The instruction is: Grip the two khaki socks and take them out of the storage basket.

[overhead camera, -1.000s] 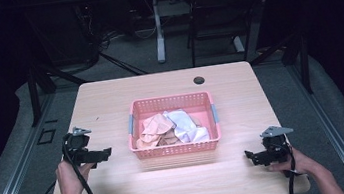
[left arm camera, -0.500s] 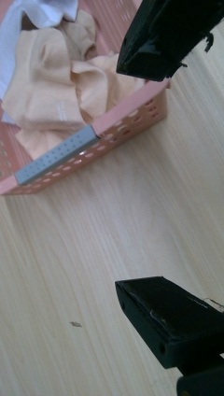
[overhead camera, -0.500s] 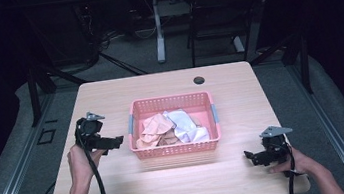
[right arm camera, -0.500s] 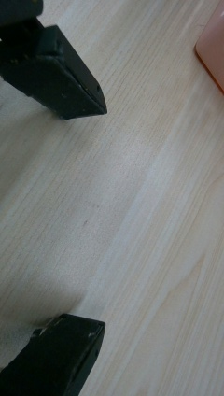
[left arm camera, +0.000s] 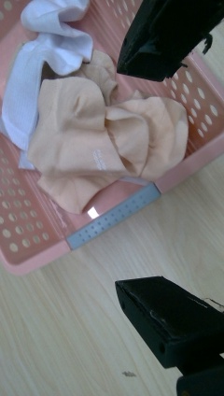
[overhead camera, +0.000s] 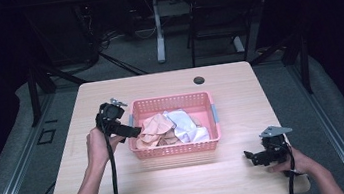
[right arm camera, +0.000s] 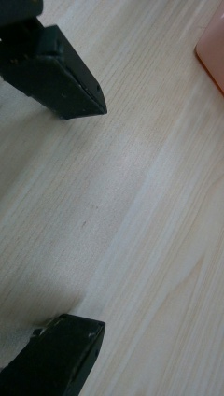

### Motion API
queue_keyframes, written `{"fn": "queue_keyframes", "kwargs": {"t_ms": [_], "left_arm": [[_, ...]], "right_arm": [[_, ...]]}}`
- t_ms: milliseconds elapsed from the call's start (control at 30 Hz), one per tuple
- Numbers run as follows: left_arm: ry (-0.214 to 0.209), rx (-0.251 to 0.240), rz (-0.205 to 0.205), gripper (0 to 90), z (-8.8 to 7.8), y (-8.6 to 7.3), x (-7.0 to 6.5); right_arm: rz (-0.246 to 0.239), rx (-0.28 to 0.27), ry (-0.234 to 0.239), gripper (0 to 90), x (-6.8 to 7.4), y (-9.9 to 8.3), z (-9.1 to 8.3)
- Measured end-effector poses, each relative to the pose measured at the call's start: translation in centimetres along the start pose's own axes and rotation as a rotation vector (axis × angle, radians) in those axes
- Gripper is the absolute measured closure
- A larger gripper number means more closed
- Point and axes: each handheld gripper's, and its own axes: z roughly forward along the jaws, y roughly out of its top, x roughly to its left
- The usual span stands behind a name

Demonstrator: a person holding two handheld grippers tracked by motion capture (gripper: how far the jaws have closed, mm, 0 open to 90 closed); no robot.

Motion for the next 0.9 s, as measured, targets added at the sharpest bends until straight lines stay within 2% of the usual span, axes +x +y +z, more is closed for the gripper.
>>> {"fn": "queue_keyframes", "kwargs": {"t_ms": [267, 433, 533, 733, 767, 900], "left_arm": [[-0.072, 0.048, 0.018, 0.0, 2.1, 1.6, -0.8], [-0.103, 0.090, 0.027, 0.2, 3.8, 2.4, -1.4], [-0.107, 0.109, 0.041, 0.4, 4.7, 2.9, -2.0], [-0.103, 0.135, 0.052, 9.2, 6.1, 3.6, -2.7], [-0.107, 0.163, 0.046, 9.8, 6.8, 3.7, -2.7], [-0.101, 0.193, 0.022, 13.1, 8.0, 3.8, -2.3]], "right_arm": [[-0.001, -0.004, -0.004, 0.0, 0.0, 0.0, 0.1], [-0.002, -0.003, -0.002, 0.0, 0.0, 0.0, 0.1], [-0.003, -0.003, -0.001, 0.0, 0.0, 0.0, 0.1], [-0.004, 0.003, 0.000, 0.0, 0.0, 0.0, 0.0], [-0.004, 0.003, 0.000, 0.0, 0.0, 0.0, 0.0], [-0.005, 0.003, 0.002, 0.0, 0.0, 0.1, 0.0]]}}
